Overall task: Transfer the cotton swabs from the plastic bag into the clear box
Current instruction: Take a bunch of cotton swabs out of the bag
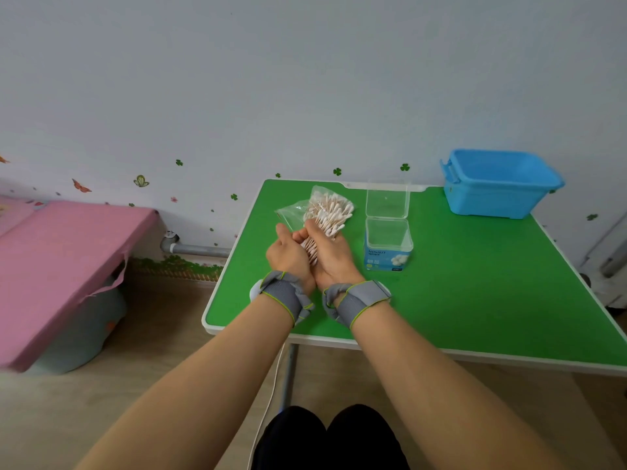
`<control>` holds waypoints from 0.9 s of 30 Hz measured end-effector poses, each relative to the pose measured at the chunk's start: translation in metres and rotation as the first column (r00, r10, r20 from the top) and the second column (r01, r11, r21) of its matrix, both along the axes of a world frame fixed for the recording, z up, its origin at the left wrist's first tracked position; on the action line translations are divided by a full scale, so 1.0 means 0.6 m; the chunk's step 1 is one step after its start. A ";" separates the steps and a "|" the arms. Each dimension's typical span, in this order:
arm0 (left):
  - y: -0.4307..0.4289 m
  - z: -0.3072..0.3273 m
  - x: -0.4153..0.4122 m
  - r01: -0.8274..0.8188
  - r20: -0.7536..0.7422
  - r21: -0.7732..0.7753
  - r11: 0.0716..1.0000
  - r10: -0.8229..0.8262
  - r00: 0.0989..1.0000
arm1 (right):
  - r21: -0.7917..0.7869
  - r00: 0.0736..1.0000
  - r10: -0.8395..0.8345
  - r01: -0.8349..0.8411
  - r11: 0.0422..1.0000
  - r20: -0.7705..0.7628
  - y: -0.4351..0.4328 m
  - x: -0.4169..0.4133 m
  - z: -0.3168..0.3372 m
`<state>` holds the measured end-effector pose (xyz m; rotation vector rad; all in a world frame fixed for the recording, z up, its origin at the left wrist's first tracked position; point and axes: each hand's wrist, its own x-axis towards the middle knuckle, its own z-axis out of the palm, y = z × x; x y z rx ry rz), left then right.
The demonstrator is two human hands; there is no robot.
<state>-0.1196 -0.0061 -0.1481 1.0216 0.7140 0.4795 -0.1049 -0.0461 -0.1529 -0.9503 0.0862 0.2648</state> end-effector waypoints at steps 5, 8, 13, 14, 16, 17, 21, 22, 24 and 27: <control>-0.002 0.003 0.002 0.035 0.054 -0.046 0.998 -0.032 0.998 | -0.187 0.962 -0.143 0.188 0.964 0.232 -0.005 0.009 -0.005; 0.001 -0.002 0.001 0.085 0.100 -0.066 0.994 -0.078 0.992 | -0.384 0.896 -0.127 0.307 0.871 0.426 -0.017 0.022 -0.014; -0.008 -0.005 -0.002 0.082 0.138 -0.185 0.979 -0.057 0.989 | -0.540 0.872 -0.066 0.358 0.762 0.485 -0.019 0.020 -0.042; -0.009 -0.006 -0.001 0.089 0.142 -0.199 0.976 -0.061 0.988 | -0.539 0.880 -0.066 0.346 0.768 0.470 -0.017 0.018 -0.044; -0.011 -0.007 -0.002 0.110 0.143 -0.221 0.969 -0.079 0.987 | -0.543 0.891 -0.071 0.334 0.770 0.448 -0.017 0.016 -0.046; -0.010 -0.007 -0.003 0.117 0.146 -0.231 0.966 -0.084 0.986 | -0.541 0.889 -0.070 0.336 0.771 0.452 -0.015 0.015 -0.046; -0.013 -0.002 -0.004 0.118 0.150 -0.226 0.967 -0.085 0.985 | -0.540 0.890 -0.053 0.321 0.778 0.453 -0.012 0.010 -0.047; -0.013 -0.001 -0.004 0.115 0.145 -0.221 0.969 -0.084 0.986 | -0.550 0.894 -0.037 0.306 0.777 0.446 -0.012 0.007 -0.046; -0.015 0.001 -0.005 0.115 0.142 -0.216 0.970 -0.085 0.986 | -0.567 0.903 0.000 0.270 0.779 0.430 -0.012 0.005 -0.045; -0.017 0.006 -0.008 0.132 0.138 -0.183 0.974 -0.108 0.985 | -0.600 0.909 0.036 0.244 0.762 0.416 -0.013 0.005 -0.042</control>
